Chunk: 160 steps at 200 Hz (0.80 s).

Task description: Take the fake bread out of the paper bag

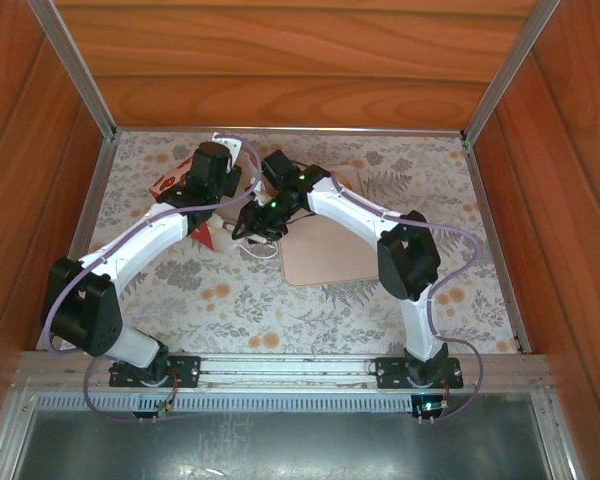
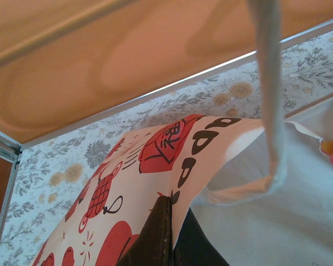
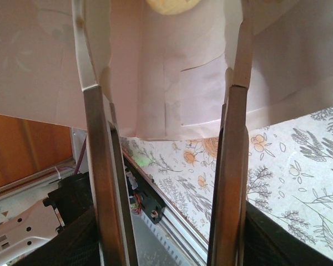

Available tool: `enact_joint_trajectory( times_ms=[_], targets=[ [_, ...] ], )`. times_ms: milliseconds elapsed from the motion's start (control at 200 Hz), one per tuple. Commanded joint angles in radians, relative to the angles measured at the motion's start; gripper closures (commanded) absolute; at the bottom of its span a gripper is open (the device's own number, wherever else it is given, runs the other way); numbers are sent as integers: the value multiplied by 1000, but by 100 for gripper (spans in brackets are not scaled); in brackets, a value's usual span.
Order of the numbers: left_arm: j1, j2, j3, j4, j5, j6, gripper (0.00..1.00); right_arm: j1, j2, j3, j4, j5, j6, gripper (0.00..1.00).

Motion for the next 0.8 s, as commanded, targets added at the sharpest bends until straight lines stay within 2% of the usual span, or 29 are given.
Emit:
enact_joint_trajectory(
  times_ms=[0, 405, 475, 580, 725, 795],
  targets=[
    [5, -24, 14, 16, -1, -19, 100, 16, 22, 37, -19, -64, -30, 44],
    [5, -26, 14, 23, 8, -31, 100, 16, 92, 120, -83, -61, -54, 44],
    [5, -24, 14, 25, 8, -32, 100, 16, 102, 135, -93, -55, -56, 49],
    [5, -25, 11, 26, 5, -33, 100, 16, 107, 150, -112, -35, -60, 64],
    [4, -24, 8, 27, -11, -27, 100, 16, 85, 135, -117, -4, -62, 73],
    [6, -25, 6, 26, -27, -25, 100, 16, 63, 116, -106, 9, -57, 82]
  ],
)
